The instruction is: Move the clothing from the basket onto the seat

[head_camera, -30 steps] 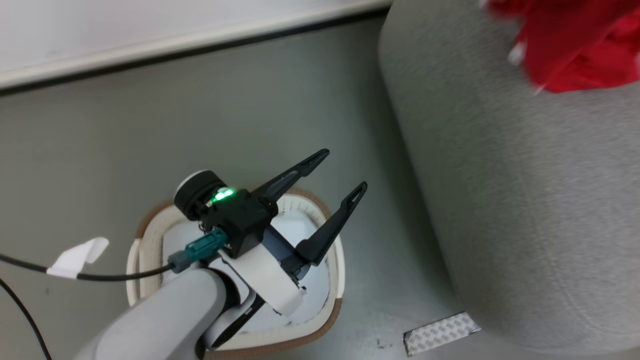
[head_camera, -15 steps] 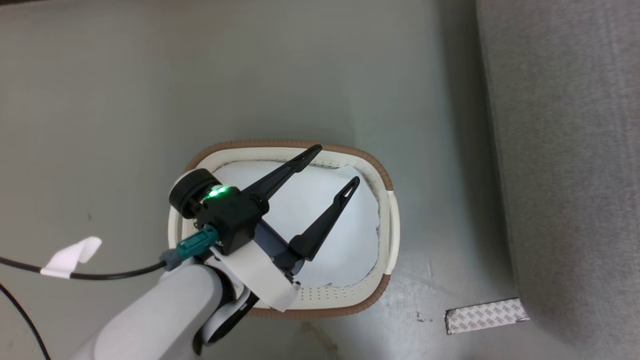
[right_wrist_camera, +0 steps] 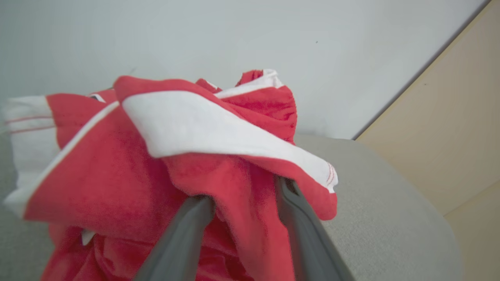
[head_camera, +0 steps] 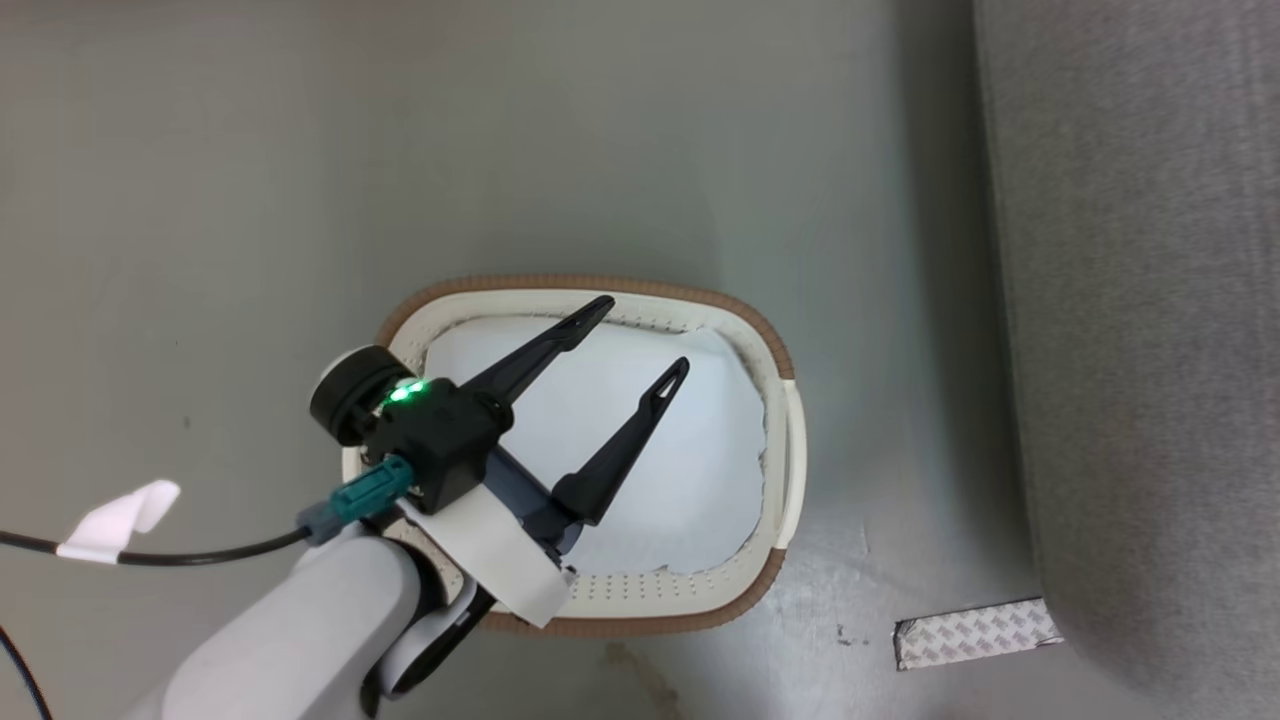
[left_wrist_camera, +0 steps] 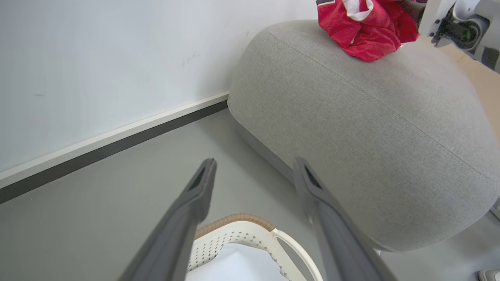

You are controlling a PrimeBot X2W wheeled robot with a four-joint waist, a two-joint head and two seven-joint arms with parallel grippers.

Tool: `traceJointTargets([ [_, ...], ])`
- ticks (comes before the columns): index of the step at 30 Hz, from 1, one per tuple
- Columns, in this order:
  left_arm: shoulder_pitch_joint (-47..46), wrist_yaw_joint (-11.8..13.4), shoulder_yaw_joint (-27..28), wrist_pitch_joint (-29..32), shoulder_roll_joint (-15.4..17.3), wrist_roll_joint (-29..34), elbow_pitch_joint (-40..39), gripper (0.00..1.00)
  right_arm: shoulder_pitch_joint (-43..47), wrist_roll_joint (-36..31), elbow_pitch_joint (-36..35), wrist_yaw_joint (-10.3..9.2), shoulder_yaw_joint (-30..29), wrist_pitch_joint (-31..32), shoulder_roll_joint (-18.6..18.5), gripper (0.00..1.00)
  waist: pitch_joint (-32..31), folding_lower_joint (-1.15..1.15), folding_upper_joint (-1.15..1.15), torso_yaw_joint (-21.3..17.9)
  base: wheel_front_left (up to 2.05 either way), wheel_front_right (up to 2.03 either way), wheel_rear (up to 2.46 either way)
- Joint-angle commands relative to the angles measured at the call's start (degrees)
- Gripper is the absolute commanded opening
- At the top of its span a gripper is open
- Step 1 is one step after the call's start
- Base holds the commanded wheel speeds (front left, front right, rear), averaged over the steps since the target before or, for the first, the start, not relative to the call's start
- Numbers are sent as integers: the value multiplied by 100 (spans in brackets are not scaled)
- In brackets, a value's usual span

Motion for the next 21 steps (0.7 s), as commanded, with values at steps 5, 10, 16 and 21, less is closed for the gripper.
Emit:
traceJointTargets([
  [5, 231, 119, 76, -98, 100, -140, 20, 100, 568, 247, -674, -15, 666, 393, 124, 100, -493, 0, 0, -273, 0, 0, 0],
  [10, 494, 238, 152, -268, 62, -268, 156, 100, 1149, 787, -684, -15, 1315, 251, 66, 100, -986, 0, 0, -449, 0, 0, 0],
  [16, 1039, 429, 300, -549, -31, -520, 418, 100, 1800, 1602, -53, -15, 2279, -629, -273, 100, -1784, 0, 0, -524, 0, 0, 0],
  [21, 1593, 586, 600, -689, -181, -564, 622, 100, 2338, 2121, 452, -15, 2853, -1315, -385, 100, -2437, 0, 0, -358, 0, 0, 0],
])
